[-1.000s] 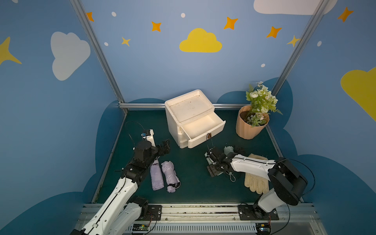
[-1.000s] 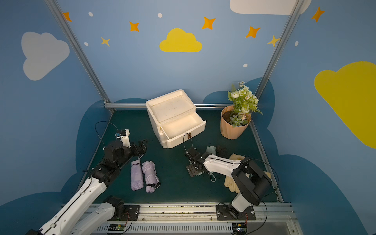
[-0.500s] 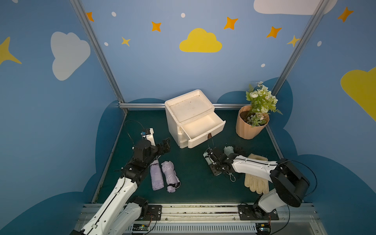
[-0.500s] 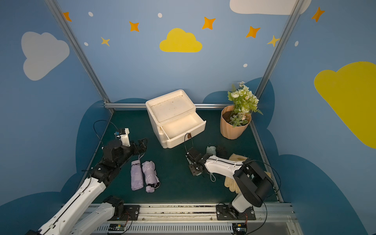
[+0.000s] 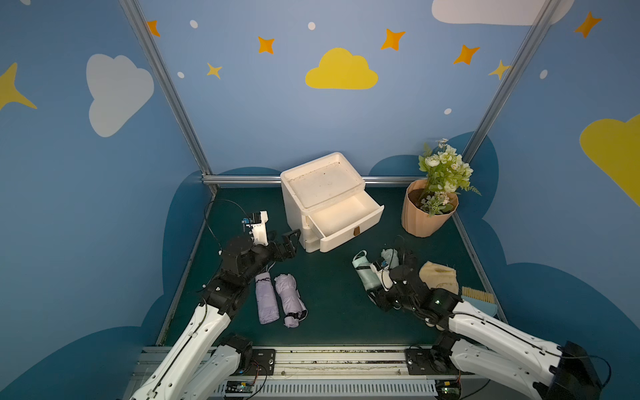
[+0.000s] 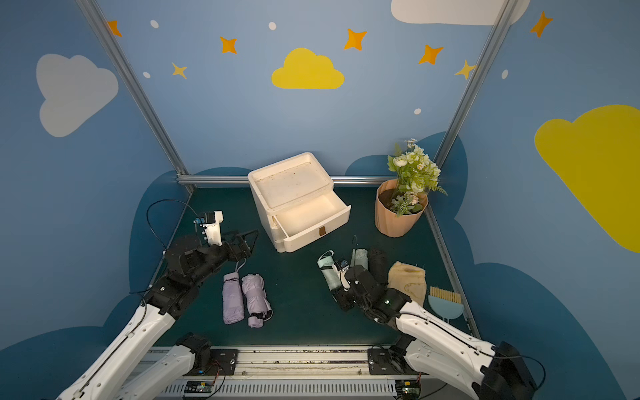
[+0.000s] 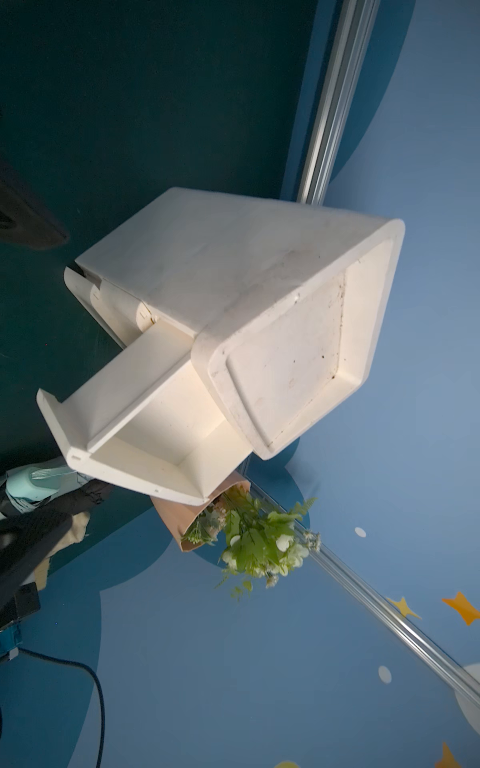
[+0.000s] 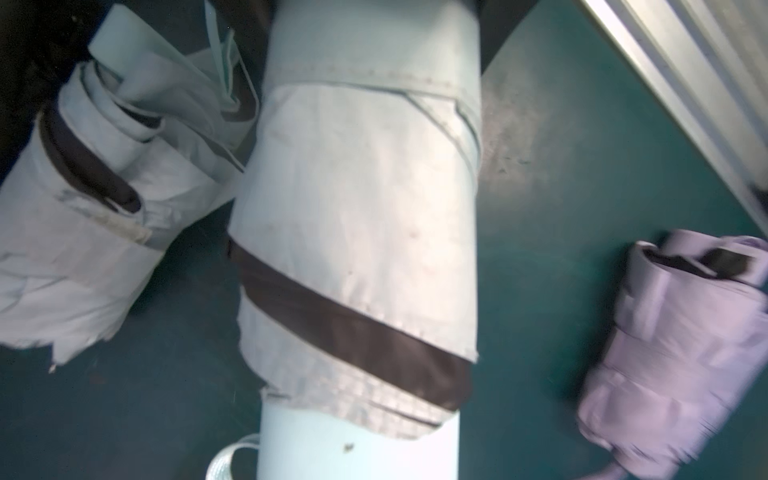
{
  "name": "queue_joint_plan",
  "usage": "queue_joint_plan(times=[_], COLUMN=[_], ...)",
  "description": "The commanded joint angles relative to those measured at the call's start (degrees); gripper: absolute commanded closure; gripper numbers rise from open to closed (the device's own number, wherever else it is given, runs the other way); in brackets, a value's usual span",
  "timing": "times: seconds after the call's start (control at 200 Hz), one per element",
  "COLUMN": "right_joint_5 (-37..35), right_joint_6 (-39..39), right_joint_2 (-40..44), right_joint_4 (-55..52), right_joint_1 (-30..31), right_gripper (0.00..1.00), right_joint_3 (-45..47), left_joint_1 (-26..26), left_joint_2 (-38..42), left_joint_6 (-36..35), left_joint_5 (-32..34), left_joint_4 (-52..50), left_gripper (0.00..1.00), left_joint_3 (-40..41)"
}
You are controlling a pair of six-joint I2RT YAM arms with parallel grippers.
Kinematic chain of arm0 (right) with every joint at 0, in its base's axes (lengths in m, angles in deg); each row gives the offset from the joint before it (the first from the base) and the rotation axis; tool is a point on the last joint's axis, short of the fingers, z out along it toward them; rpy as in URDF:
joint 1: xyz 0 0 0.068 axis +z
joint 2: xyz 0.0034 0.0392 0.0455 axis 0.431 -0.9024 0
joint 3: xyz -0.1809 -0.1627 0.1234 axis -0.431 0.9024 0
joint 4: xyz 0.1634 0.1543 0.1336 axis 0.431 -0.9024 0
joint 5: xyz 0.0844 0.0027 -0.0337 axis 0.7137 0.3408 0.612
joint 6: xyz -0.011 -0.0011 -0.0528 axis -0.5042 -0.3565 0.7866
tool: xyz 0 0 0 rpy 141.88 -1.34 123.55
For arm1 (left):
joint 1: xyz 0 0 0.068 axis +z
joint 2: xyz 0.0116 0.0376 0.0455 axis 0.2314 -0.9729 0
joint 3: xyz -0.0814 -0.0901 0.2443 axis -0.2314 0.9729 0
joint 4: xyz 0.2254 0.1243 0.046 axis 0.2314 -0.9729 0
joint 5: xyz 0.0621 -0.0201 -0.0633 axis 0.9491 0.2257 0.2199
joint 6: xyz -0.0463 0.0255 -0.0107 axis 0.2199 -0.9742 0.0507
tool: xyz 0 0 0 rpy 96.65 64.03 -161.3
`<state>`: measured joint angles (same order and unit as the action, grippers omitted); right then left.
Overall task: Place the umbrella in the drawer by color
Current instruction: Pick up the umbrella from the center of the board.
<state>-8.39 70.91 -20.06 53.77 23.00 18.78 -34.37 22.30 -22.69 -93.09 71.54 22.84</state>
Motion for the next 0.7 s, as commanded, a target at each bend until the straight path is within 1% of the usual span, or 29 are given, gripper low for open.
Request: queue_joint_plan(times=[0.0, 0.055, 0.12, 0.225, 0.345, 0.441, 0.516, 0.621, 0.691], right_joint_5=[3.1, 2.2, 0.2, -2.8, -7.6, -11.1, -12.7, -14.8, -14.8], right_joint_6=[0.8, 0.9, -1.0, -3.1, -3.4, -2.9, -1.9, -0.1, 0.6], right_joint_2=[8.6, 12.9, 16.8, 19.1, 16.5, 12.8, 10.0, 6.8, 5.3], right_joint_4=[10.3, 12.5, 14.1, 17.1, 20.2, 26.3, 31.1, 33.4, 35.3], right_joint_1=[0.2, 0.2, 0.2, 0.3, 0.8, 1.4, 2.3, 3.6, 4.1], right_gripper=[0.54, 0.54, 0.54, 0.55, 0.55, 0.56, 0.56, 0.56, 0.56], right_joint_3=[3.2, 4.5, 4.8, 4.1, 1.4, 0.5, 0.1, -1.5, -2.2], left_joint_1=[-2.8, -4.7, -7.0, -11.6, -17.2, -21.1, -23.7, -27.1, -28.9], left_joint_2=[0.4, 0.2, -0.7, -3.8, -9.3, -14.9, -19.0, -23.9, -26.4], left_joint_6=[2.4, 3.2, 4.3, 4.9, 5.4, 7.2, 7.8, 7.1, 7.6], left_joint_5=[-1.8, -1.1, -0.7, -0.3, 1.8, 4.1, 4.9, 6.2, 9.0], left_joint_4=[2.5, 3.4, 5.6, 8.7, 12.0, 12.3, 12.9, 13.0, 12.7], left_gripper=[0.0, 0.0, 0.0, 0.0, 0.0, 0.0, 0.0, 0.01, 0.02], left_joint_3=[-0.8, -0.7, -0.5, -1.7, -4.7, -8.8, -12.2, -16.1, -17.9])
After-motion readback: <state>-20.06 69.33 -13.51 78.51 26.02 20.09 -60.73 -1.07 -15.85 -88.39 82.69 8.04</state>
